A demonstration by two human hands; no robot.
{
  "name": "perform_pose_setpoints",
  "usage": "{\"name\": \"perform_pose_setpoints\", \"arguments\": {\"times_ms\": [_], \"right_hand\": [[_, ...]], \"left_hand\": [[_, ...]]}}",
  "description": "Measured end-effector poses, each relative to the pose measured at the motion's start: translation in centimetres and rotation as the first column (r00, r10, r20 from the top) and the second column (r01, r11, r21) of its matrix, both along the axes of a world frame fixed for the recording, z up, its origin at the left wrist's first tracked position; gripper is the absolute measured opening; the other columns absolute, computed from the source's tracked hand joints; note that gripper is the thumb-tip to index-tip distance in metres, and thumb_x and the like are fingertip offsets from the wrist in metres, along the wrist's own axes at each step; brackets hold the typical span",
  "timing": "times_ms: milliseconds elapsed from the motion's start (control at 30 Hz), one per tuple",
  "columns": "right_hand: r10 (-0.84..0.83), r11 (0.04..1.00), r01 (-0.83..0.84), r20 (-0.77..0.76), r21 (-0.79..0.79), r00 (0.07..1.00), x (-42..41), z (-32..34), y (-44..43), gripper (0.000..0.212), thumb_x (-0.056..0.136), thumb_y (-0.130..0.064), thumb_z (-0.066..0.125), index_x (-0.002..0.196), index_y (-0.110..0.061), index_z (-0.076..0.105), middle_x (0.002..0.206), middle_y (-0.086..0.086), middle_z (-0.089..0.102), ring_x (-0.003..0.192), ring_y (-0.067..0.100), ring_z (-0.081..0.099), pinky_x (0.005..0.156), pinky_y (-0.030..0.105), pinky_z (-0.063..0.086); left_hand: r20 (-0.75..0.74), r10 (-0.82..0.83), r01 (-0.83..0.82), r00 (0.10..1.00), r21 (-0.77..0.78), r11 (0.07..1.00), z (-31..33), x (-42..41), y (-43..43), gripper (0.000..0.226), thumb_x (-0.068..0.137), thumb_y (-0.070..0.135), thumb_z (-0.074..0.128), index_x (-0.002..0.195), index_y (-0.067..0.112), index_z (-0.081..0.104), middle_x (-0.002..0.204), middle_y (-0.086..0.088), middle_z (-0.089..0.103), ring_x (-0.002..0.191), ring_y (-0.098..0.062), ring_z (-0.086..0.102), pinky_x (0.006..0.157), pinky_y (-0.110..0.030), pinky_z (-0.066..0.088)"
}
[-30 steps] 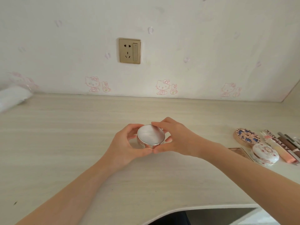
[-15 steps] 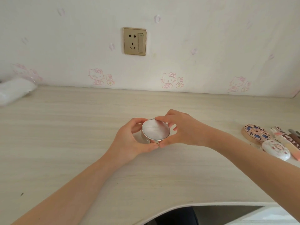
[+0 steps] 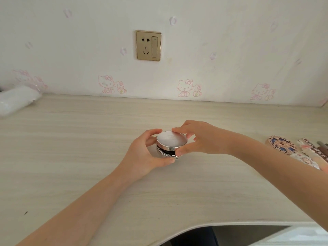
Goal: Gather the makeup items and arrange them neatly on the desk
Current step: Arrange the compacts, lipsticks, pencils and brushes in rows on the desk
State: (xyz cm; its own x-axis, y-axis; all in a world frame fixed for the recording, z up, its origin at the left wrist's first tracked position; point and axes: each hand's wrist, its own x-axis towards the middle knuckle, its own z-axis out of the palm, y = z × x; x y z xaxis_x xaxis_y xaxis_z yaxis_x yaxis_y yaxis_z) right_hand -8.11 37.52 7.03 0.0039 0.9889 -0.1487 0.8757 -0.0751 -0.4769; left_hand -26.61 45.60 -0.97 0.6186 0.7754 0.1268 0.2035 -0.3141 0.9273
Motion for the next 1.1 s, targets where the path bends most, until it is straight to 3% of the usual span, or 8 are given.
{"name": "perform_pose_setpoints", "arguments": {"times_ms": [133, 300, 467, 567, 700, 800, 900, 1100], "right_hand": [[-0.02, 1.0, 0.02, -0.021, -0.022, 1.0, 0.2, -0.2, 0.3, 0.072, 0.076, -0.052, 0.071, 0.139, -0.033, 0.044, 0.12, -0.011, 0.048, 0.114, 0.008, 0.05, 0.102, 0.036, 0.04], [-0.035, 0.999, 0.033, -0.066, -0.034, 0.997, 0.4, 0.4, 0.4, 0.06, 0.081, -0.051, 0.065, 0.135, -0.029, 0.05, 0.126, -0.015, 0.05, 0.117, 0.005, 0.052, 0.103, 0.031, 0.039], [-0.017, 1.0, 0.014, -0.12, -0.023, 0.993, 0.1, 0.5, 0.5, 0.058, 0.082, -0.048, 0.065, 0.135, -0.029, 0.051, 0.124, -0.016, 0.052, 0.116, 0.003, 0.052, 0.104, 0.029, 0.039], [0.009, 1.0, -0.009, -0.13, 0.001, 0.992, -0.1, 0.1, 0.6, 0.059, 0.08, -0.047, 0.067, 0.135, -0.031, 0.051, 0.121, -0.015, 0.053, 0.114, 0.001, 0.053, 0.105, 0.033, 0.04], [0.021, 1.0, -0.018, -0.167, 0.02, 0.986, 0.0, -0.3, 0.5, 0.056, 0.08, -0.045, 0.068, 0.133, -0.034, 0.052, 0.119, -0.018, 0.054, 0.112, 0.001, 0.054, 0.104, 0.034, 0.041], [0.017, 1.0, -0.014, -0.167, 0.015, 0.986, 0.1, -0.8, 0.5, 0.056, 0.08, -0.045, 0.068, 0.132, -0.034, 0.053, 0.119, -0.018, 0.055, 0.112, 0.001, 0.053, 0.105, 0.033, 0.04], [0.013, 1.0, -0.012, -0.149, 0.009, 0.989, 0.1, -1.7, 0.3, 0.056, 0.081, -0.045, 0.068, 0.134, -0.032, 0.052, 0.12, -0.018, 0.055, 0.112, 0.002, 0.054, 0.104, 0.032, 0.041], [-0.01, 1.0, 0.01, -0.14, 0.001, 0.99, 0.2, -3.0, 0.0, 0.054, 0.081, -0.044, 0.068, 0.132, -0.034, 0.053, 0.124, -0.015, 0.056, 0.117, 0.004, 0.049, 0.103, 0.029, 0.04]], "left_hand": [[-0.016, -0.013, 0.013, 1.0, -0.006, 1.0, 0.0, -0.1, 0.2, 0.099, 0.039, 0.048, 0.087, 0.129, 0.033, 0.049, 0.119, 0.018, 0.063, 0.119, 0.012, 0.048, 0.1, -0.019, 0.037], [-0.049, -0.059, 0.06, 0.997, 0.033, 0.998, 0.0, -0.4, 0.4, 0.101, 0.042, 0.049, 0.088, 0.133, 0.032, 0.046, 0.126, 0.014, 0.059, 0.123, 0.004, 0.049, 0.109, -0.035, 0.038], [-0.142, -0.076, 0.09, 0.987, 0.093, 0.992, 0.3, -0.7, 0.6, 0.106, 0.044, 0.046, 0.092, 0.136, 0.044, 0.04, 0.126, 0.017, 0.048, 0.122, 0.005, 0.043, 0.105, -0.024, 0.035], [-0.158, -0.094, 0.111, 0.983, 0.103, 0.989, 0.3, -0.7, 0.7, 0.112, 0.036, 0.056, 0.087, 0.135, 0.05, 0.035, 0.128, 0.02, 0.048, 0.123, 0.001, 0.045, 0.106, -0.03, 0.039], [-0.173, -0.117, 0.135, 0.978, 0.102, 0.986, 0.4, -0.8, 0.8, 0.107, 0.036, 0.054, 0.09, 0.129, 0.054, 0.038, 0.13, 0.025, 0.047, 0.125, 0.004, 0.043, 0.109, -0.032, 0.038], [-0.265, -0.152, 0.195, 0.952, 0.144, 0.97, 0.7, -0.9, 0.9, 0.108, 0.041, 0.053, 0.091, 0.134, 0.049, 0.037, 0.133, 0.039, 0.035, 0.137, 0.012, 0.02, 0.114, -0.025, 0.024], [-0.399, -0.107, 0.213, 0.911, 0.234, 0.949, 0.6, -1.0, 1.3, 0.126, 0.036, 0.074, 0.076, 0.147, 0.039, 0.027, 0.149, 0.03, 0.026, 0.142, 0.009, -0.006, 0.119, -0.031, 0.013], [-0.504, -0.072, 0.267, 0.861, 0.327, 0.906, 0.5, -1.2, 1.3, 0.137, 0.038, 0.082, 0.067, 0.152, 0.033, 0.011, 0.148, 0.028, 0.032, 0.143, 0.004, -0.009, 0.12, -0.036, 0.006]]}}
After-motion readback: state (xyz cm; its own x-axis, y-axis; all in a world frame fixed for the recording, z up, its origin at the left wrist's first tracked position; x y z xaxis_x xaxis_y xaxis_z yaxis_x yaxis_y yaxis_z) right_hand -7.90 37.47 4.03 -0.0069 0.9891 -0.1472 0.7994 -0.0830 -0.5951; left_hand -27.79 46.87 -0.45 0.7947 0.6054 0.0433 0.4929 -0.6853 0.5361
